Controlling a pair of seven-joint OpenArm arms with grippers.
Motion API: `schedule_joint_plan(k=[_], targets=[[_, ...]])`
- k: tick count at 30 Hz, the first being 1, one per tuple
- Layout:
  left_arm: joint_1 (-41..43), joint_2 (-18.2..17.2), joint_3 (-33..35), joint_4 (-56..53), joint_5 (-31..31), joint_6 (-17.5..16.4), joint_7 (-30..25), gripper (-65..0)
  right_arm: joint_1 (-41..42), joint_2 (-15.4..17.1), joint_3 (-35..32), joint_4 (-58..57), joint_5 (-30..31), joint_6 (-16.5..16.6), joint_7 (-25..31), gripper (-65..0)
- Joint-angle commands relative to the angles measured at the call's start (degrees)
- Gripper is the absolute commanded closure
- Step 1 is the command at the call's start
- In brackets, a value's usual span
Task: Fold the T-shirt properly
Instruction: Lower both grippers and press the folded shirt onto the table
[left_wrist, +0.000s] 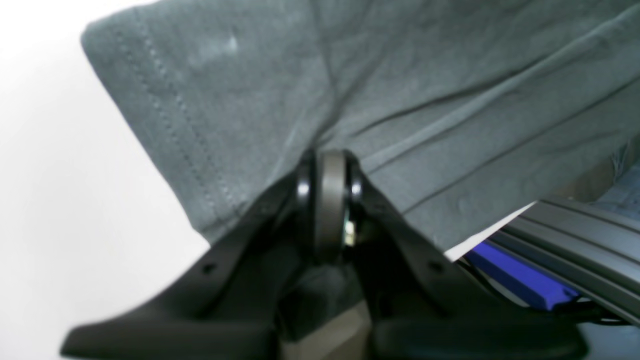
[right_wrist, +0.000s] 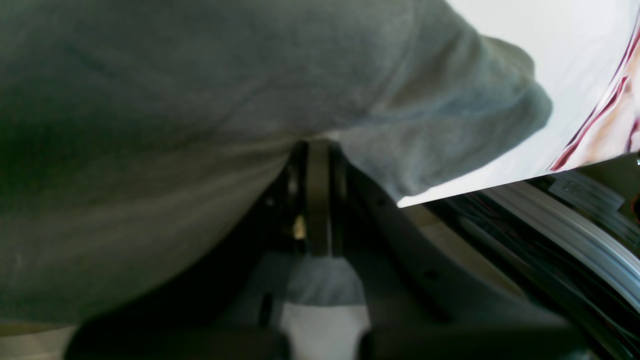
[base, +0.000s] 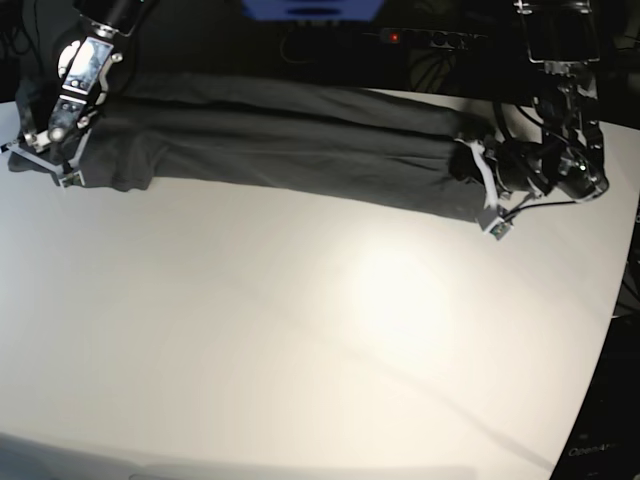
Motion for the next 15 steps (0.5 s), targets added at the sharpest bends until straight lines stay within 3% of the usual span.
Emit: schedule_joint_plan(k=[1,5,15], targets=[[0.3,-0.5,-0.5,-0.4,4.1,0.5,1.8,-2.6,0.2,0.5,0.1,0.0,0.3,0.2,0.6,-0.1],[0.3,-0.2,-3.4,-0.5,4.2,0.5,1.8,-2.6,3.1,0.5,0.0,-1.9,0.2,0.2,1.1,-0.1],[-0.2,-0.2,-3.4,-2.8,4.3,0.5,0.3,-2.6,11.1,2.9,-2.9,-13.2,0.0,0.2,1.3,-0.1]])
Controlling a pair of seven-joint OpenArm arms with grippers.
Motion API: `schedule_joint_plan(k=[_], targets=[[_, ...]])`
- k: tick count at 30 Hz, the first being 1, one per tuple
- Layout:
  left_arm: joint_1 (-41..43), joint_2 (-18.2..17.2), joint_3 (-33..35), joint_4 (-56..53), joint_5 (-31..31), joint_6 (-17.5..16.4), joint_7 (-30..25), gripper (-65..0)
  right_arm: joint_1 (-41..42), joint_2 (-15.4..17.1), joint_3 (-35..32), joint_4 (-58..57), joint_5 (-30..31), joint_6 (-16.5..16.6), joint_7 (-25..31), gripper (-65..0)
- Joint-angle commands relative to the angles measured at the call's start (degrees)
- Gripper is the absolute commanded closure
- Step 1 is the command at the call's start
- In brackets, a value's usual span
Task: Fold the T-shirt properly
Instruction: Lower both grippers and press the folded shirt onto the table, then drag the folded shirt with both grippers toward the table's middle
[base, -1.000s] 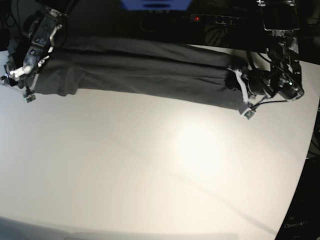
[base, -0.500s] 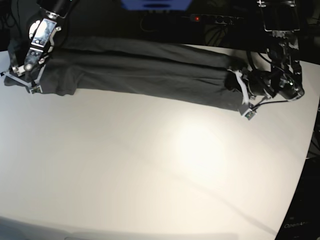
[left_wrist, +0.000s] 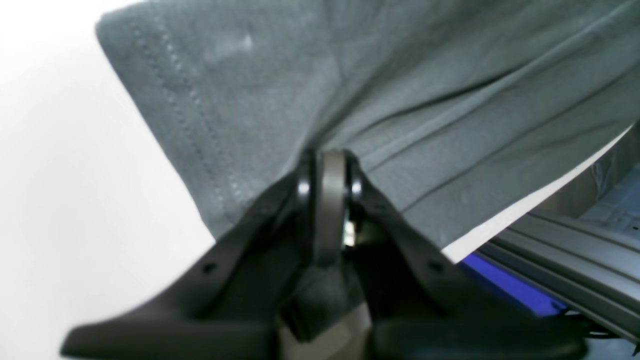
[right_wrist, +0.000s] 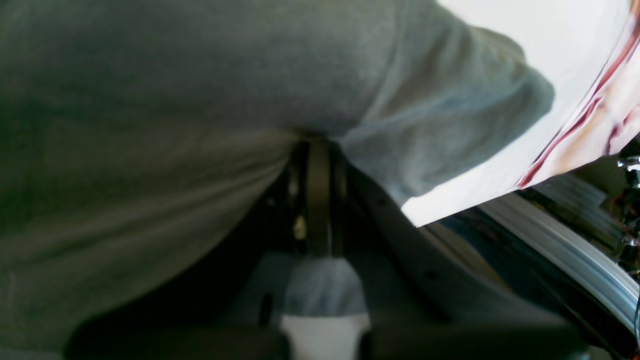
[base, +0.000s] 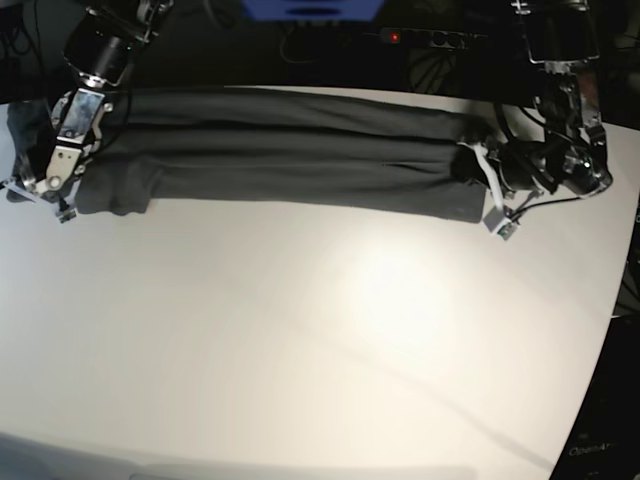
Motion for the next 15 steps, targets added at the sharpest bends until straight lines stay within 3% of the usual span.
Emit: schedule_joint_plan(k=[1,8,15], targets=[[-0.9,-0.9,-0.3,-1.6,5.5,0.9,1.4,-2.6,0.8,-0.4,-0.6,-1.1,4.1,1.3,2.7,-0.1],[-5.3,-0.8,0.1,-11.0,5.3,0.9,-2.4,-2.6,4.9,-0.4,-4.5,-1.2,4.0,1.3,2.0,-0.1],[-6.9,0.8,-0.2,-12.3,5.4,0.9,-3.4,-2.6,8.6,-0.4,-9.0,-1.3,4.0,1.3,-0.3,-0.1]])
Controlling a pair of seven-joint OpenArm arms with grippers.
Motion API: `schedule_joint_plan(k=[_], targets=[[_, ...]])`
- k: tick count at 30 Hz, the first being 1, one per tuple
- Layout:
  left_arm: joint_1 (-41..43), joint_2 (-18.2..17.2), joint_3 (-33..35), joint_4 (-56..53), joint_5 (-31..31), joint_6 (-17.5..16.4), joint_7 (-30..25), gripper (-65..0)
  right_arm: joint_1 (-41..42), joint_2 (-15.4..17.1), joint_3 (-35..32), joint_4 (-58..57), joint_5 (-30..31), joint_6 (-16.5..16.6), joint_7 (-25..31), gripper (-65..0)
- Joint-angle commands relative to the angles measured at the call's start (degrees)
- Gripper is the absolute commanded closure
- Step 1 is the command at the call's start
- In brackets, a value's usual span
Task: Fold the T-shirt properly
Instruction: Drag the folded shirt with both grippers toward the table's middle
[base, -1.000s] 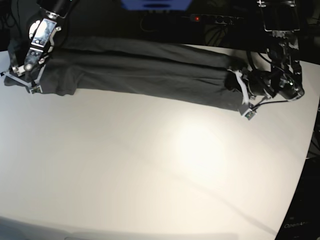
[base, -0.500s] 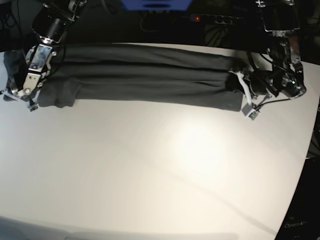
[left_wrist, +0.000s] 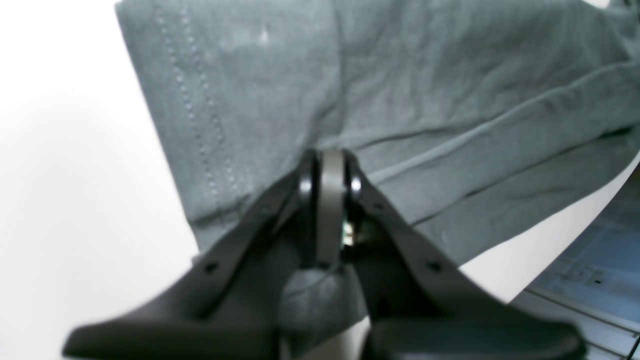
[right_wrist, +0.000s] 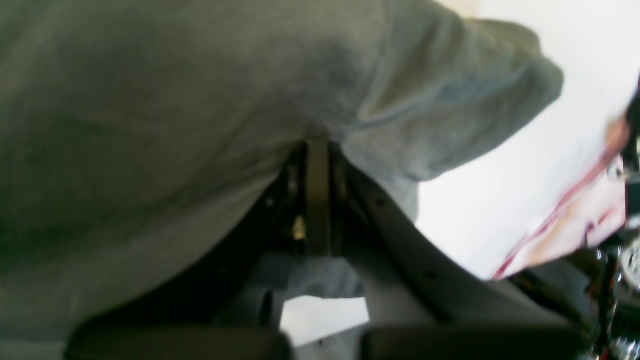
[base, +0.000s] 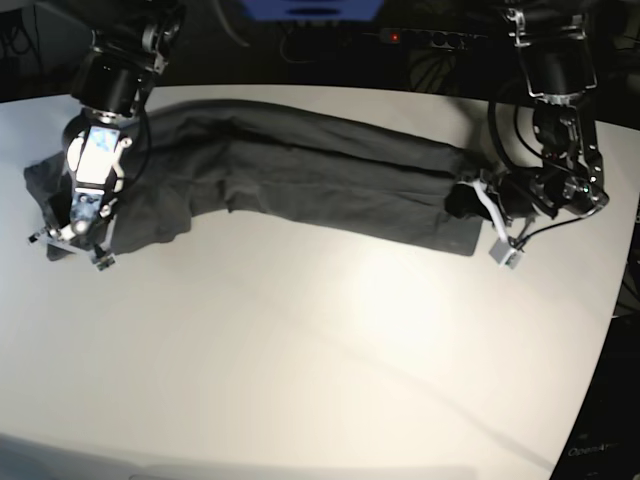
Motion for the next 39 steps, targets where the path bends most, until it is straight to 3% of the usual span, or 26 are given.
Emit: schedule_joint_plan(k=[1,7,15,34,39], targets=[[0.6,-0.2,0.2,-0.7,5.9,1.4,3.2,-2.6,1.8,0.4,-0.3,0.3,0.5,0.4,0.4,-0.1],[0.5,-0.5,-0.4,-0.8,5.9,1.4,3.1,-2.6,5.9,3.3,0.1,-7.5,0.6,0.4,1.0,-0.1],[0.5,-0.3,-7.2,-0.8,6.0,1.4,3.2,-2.6,7.3,6.3,0.7,-11.2,0.7,0.4,4.1,-0.1],[1.0,-0.2,-7.2,-0.8,5.6,1.4,3.2,-2.6,6.4,7.8,7.1,-10.8,0.5,0.4,4.1,-0.1],[1.1,-0.2,-7.2,-0.8,5.6,1.4,3.4,-2.6,5.5,8.5,7.0,-4.1,0.5,0.4,3.3,-0.4]])
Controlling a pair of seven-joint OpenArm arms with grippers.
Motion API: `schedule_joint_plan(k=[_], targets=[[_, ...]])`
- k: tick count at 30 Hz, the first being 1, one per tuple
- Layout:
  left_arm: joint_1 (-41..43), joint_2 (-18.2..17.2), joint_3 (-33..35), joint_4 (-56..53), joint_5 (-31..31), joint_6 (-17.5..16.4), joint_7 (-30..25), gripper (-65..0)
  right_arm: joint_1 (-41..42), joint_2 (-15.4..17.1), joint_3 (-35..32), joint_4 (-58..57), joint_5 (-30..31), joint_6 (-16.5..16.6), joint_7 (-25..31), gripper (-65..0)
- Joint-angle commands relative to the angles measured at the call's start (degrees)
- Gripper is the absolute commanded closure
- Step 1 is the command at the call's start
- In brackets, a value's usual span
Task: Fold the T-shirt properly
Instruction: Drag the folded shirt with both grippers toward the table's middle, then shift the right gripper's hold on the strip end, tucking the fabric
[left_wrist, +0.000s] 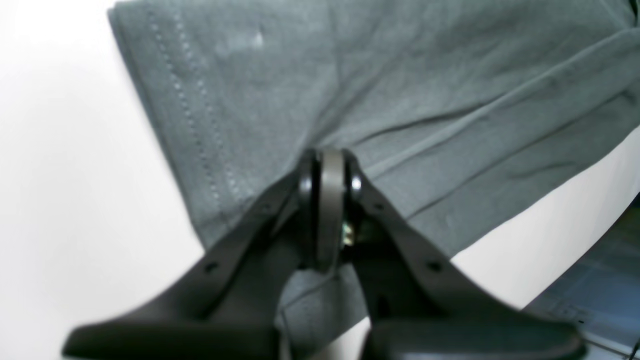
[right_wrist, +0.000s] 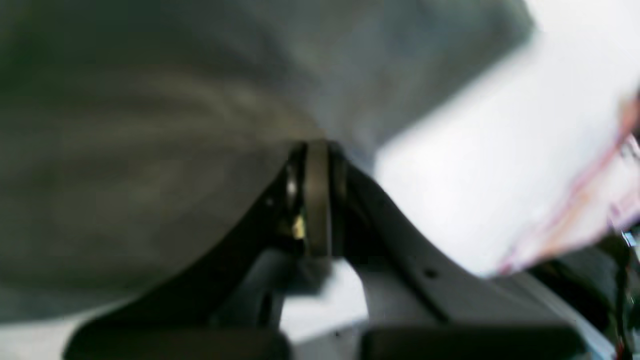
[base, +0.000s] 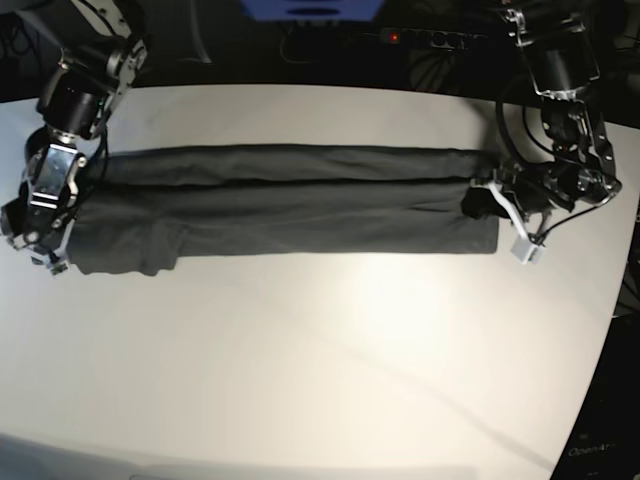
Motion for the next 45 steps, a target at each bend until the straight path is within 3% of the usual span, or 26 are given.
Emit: schedule_joint_plan(k=[1,10,25,34,45], targets=[[0.5,-0.8,-0.1,-0.1,5.4,1.3,3.9,-2.6,1.3,1.3,-0.1,2.4,-0.3,-0.4,0.1,-0.6],[0.6,-0.8,-0.1,-0.1,5.3,1.3,4.1,-2.6,1.3,0.8,-0.3,9.4,-0.2,-0.4,-1.4,-0.7],[1.5,-0.8,-0.1,0.2,5.3,1.3,4.1,-2.6,6.0,-4.5,-0.3,10.6,2.5,-0.4,-1.2,-0.7],[2.1,-0.8,-0.1,0.1,5.3,1.3,3.7,-2.6,9.4,-9.5,-0.3,10.5,2.6,-0.4,-1.2,-1.0],[2.2,-0.8,-0.1,0.1,5.2,1.3,3.7,-2.6,15.3,-10.3,-0.1,-2.8,2.6,-0.4,1.7,-1.0]])
